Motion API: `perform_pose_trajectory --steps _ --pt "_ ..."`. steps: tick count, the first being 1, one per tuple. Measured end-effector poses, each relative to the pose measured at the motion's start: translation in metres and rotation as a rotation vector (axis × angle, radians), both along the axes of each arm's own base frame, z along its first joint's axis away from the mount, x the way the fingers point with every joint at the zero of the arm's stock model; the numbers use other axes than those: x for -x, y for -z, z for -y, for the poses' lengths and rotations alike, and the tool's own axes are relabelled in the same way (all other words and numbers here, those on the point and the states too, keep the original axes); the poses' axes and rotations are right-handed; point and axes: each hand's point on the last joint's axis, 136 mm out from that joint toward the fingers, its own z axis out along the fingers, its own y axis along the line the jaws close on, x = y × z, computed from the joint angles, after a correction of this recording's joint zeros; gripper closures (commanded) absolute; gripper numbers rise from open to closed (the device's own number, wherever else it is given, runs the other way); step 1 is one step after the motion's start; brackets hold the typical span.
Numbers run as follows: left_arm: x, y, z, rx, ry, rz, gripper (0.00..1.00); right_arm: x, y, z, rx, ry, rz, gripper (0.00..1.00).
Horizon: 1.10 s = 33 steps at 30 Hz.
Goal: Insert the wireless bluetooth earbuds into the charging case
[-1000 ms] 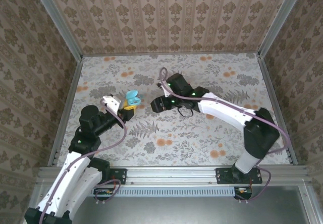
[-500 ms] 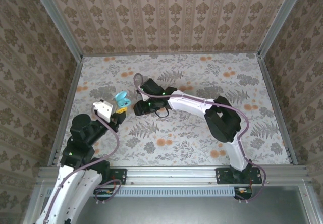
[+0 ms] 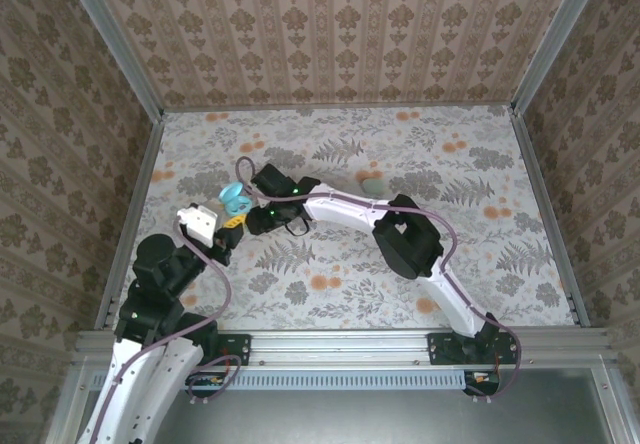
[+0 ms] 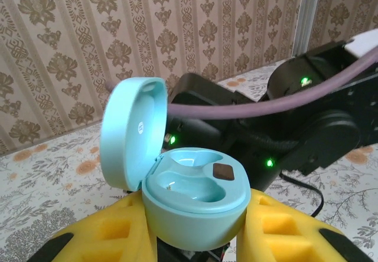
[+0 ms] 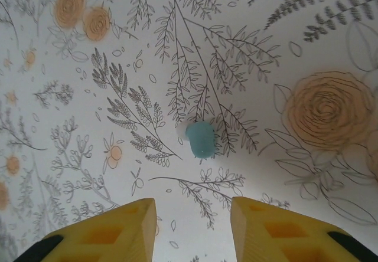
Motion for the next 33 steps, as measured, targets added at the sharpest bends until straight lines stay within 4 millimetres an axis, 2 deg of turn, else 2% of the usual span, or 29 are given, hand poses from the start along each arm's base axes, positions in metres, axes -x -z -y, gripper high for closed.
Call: perform_pose_trajectory --steps 6,14,21,25,33 --pt "-0.001 -0.001 -0.003 -0.001 -0.019 0.004 0.73 -0.003 0.014 -0.008 0.054 -0.047 0.060 0.60" --pt "-0.003 0.006 -0.009 -0.014 -0.051 -0.018 0.73 -0.014 0.021 -0.012 0.099 -0.087 0.116 0.60" --pt "-0.001 0.010 -0.009 -0.021 -0.050 -0.035 0.73 -0.012 0.035 -0.014 0.134 -0.122 0.118 0.56" --pt "-0.001 0.010 -0.010 -0.020 -0.053 -0.034 0.73 -0.013 0.034 -0.017 0.131 -0.136 0.129 0.55" --pt "-0.001 0.010 -0.009 -0.020 -0.052 -0.033 0.73 -0.014 0.035 -0.019 0.137 -0.151 0.134 0.62"
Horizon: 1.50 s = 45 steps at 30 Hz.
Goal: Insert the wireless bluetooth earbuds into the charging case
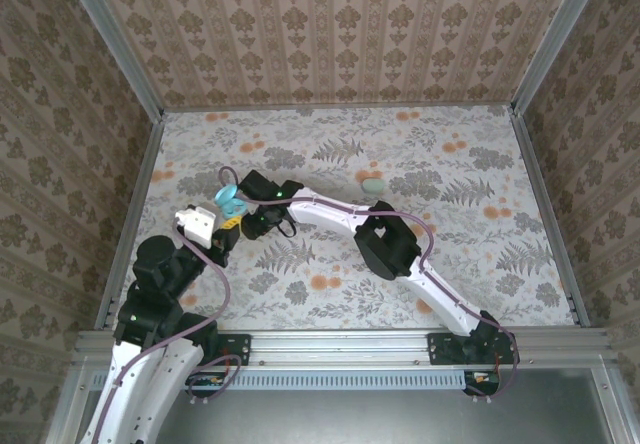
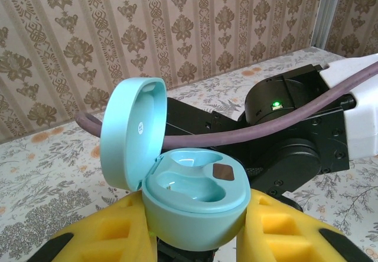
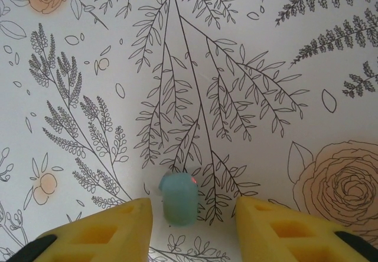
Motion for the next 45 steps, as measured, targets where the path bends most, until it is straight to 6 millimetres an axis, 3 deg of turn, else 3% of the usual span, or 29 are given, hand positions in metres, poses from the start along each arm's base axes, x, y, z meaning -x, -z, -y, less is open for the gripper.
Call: perform_pose_trajectory --steps 7,15,21,35,39,45 --pt "0.000 0.000 0.000 -0.004 0.002 0.002 0.74 0.002 0.003 0.001 0.008 -0.033 0.012 0.77" --pt "0.002 0.000 0.003 -0.002 0.020 0.004 0.74 0.008 0.003 0.023 -0.006 -0.033 0.027 0.81" --pt "0.002 -0.004 0.005 0.005 0.032 0.016 0.74 0.018 0.003 0.071 0.036 -0.022 0.008 0.81" --pt "-0.012 0.000 0.031 0.056 0.145 -0.017 0.74 0.035 -0.004 0.225 0.157 0.118 -0.034 0.79" --pt "-0.019 0.012 0.041 0.079 0.176 -0.056 0.75 0.048 0.003 0.242 0.217 0.073 -0.056 0.75" --pt "-0.027 0.018 0.051 0.107 0.213 -0.083 0.75 0.063 0.009 0.254 0.279 0.017 -0.096 0.56"
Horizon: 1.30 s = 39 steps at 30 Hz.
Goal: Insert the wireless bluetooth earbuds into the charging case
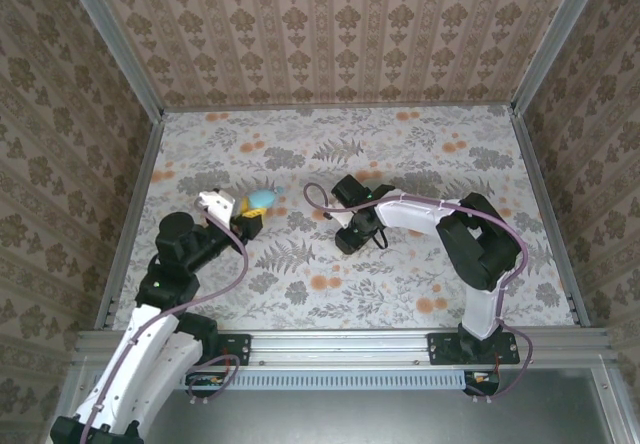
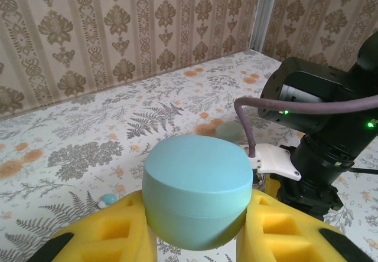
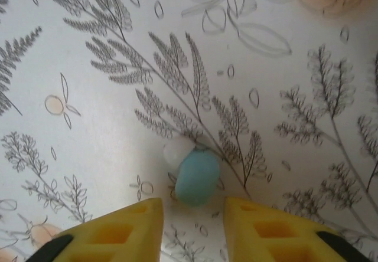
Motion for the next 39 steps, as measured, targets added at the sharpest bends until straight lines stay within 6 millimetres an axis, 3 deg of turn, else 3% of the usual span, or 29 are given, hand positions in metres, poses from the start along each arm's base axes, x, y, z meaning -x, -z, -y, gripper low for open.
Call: perform_pose_trajectory --steps 3,6,11,14,19,21,25,33,39 --pt "-0.001 0.002 0.004 0.011 0.017 -0.008 0.75 0.002 -0.001 0.003 0.006 0.007 -0.010 0.52" --pt "-0.002 0.005 0.008 0.020 0.040 -0.019 0.75 -0.001 -0.018 0.005 -0.018 0.027 0.018 0.51" --pt "-0.006 0.014 0.017 0.032 0.080 -0.051 0.75 -0.011 -0.088 0.007 -0.144 0.122 0.147 0.57" --pt "-0.008 0.018 0.024 0.036 0.115 -0.066 0.75 -0.004 -0.139 0.004 -0.291 0.178 0.210 0.62" --pt "-0.006 0.022 0.041 0.049 0.202 -0.081 0.75 0.039 -0.205 -0.018 -0.533 0.147 0.267 0.67" --pt "-0.004 0.023 0.047 0.053 0.240 -0.085 0.75 0.056 -0.219 -0.034 -0.589 0.101 0.264 0.68" --pt "0.002 0.023 0.062 0.057 0.322 -0.102 0.76 0.073 -0.227 -0.056 -0.632 0.050 0.224 0.70" --pt "0.015 0.012 0.083 0.057 0.437 -0.080 0.76 0.055 -0.233 -0.081 -0.634 0.035 0.214 0.73" --pt "0.010 0.010 0.082 0.047 0.408 -0.060 0.76 0.043 -0.235 -0.086 -0.614 0.039 0.209 0.76"
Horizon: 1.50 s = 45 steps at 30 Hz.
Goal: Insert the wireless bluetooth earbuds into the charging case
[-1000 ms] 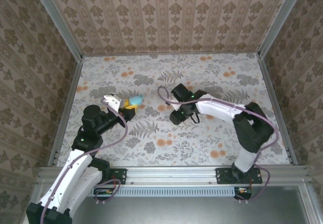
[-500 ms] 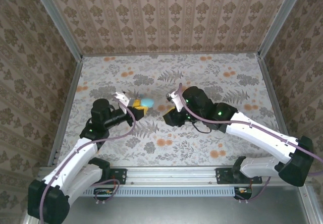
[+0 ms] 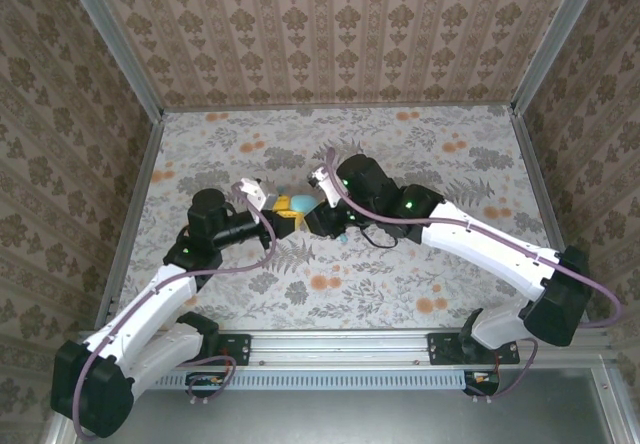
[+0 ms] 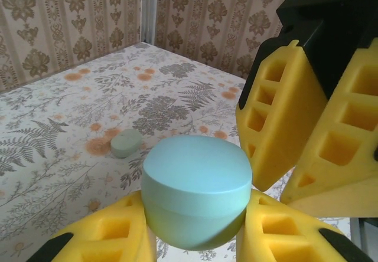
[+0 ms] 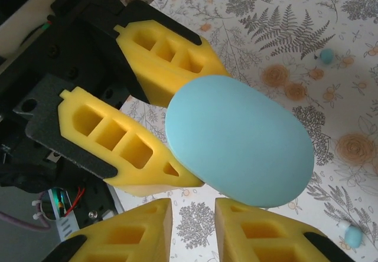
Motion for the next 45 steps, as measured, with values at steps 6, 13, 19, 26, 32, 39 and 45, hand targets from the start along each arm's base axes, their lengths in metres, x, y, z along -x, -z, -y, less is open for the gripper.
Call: perform_pose_trajectory --steps 6,13,19,26,32,39,45 --pt "-0.002 0.003 -0.001 -0.013 -0.014 0.001 0.76 -0.015 -0.007 0.008 -0.022 0.029 0.000 0.75" --pt "0.010 0.002 0.005 -0.011 0.048 0.002 0.76 -0.049 -0.019 0.037 -0.039 0.170 0.039 0.69" --pt "0.006 0.004 0.003 -0.019 0.022 0.000 0.76 -0.044 -0.040 0.045 -0.086 0.203 0.054 0.66" --pt "-0.007 0.005 -0.009 -0.033 -0.064 0.004 0.76 -0.040 -0.035 0.088 -0.115 0.403 0.006 0.67" --pt "-0.020 0.011 -0.025 -0.043 -0.147 -0.003 0.76 -0.034 0.062 0.106 -0.038 0.561 -0.256 0.75" --pt "-0.023 0.017 -0.031 -0.047 -0.172 -0.015 0.76 -0.009 0.169 0.071 0.129 0.530 -0.496 0.78" --pt "-0.020 0.020 -0.033 -0.047 -0.177 -0.017 0.76 -0.011 0.209 0.055 0.203 0.513 -0.559 0.80"
